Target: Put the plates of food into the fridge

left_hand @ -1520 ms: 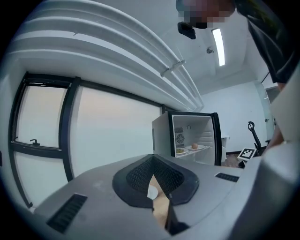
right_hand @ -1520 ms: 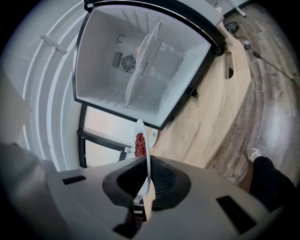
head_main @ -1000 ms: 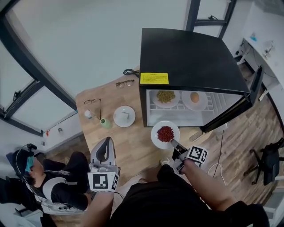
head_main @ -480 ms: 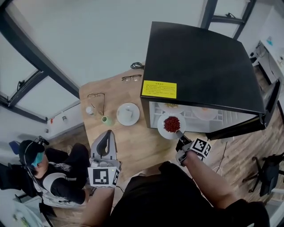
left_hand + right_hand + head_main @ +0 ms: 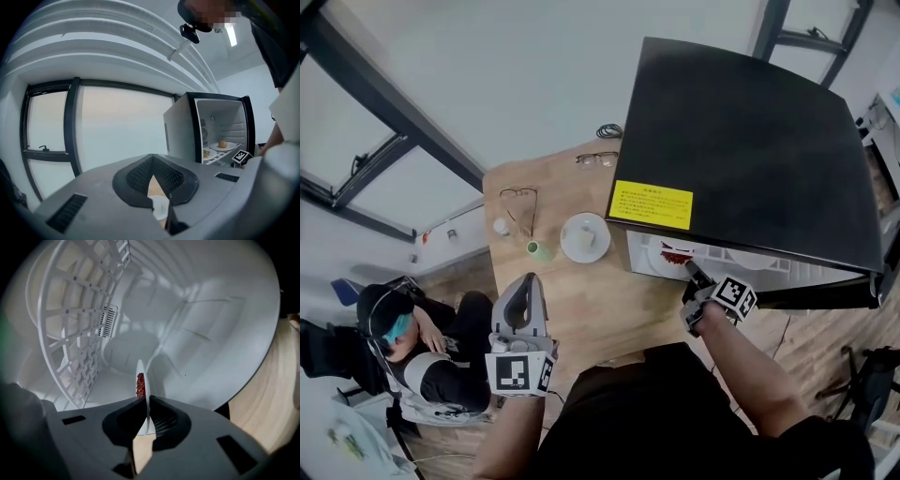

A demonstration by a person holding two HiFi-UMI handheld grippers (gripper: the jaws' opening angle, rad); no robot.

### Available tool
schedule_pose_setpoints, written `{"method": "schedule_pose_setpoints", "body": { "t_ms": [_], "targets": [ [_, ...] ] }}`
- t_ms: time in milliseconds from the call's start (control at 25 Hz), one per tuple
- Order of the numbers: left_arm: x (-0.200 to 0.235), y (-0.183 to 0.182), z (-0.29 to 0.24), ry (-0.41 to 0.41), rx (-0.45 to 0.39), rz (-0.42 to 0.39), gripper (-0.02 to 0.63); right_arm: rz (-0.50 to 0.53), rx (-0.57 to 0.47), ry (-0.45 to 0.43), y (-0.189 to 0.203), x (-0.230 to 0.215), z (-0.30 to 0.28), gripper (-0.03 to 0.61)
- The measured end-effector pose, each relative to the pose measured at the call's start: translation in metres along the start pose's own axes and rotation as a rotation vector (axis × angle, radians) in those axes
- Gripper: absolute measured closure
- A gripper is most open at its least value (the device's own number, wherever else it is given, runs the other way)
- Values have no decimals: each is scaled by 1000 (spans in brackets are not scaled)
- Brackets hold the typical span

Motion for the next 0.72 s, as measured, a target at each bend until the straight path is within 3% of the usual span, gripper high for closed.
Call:
{"method": "schedule_pose_setpoints", "body": {
  "t_ms": [400,560,720],
  "targets": [
    [8,-3,13,-76,16,9,611,-2,-18,21,-17,-2,-21,545],
    [12,-1,21,-91,23,8,611,90,-24,80,-22,7,-26,545],
    [18,-1,27,-105,16,11,611,243,-27,201,-19,14,-25,486]
  ]
}}
Point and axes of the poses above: the fingertips, and each gripper's own axes: z backward along the fingers, x to its left, y out of its underside, the point moved 10 cm from there along z, backward along the fingers, and after that the axes turned 4 degrees about -z, right-handed, at the moved point
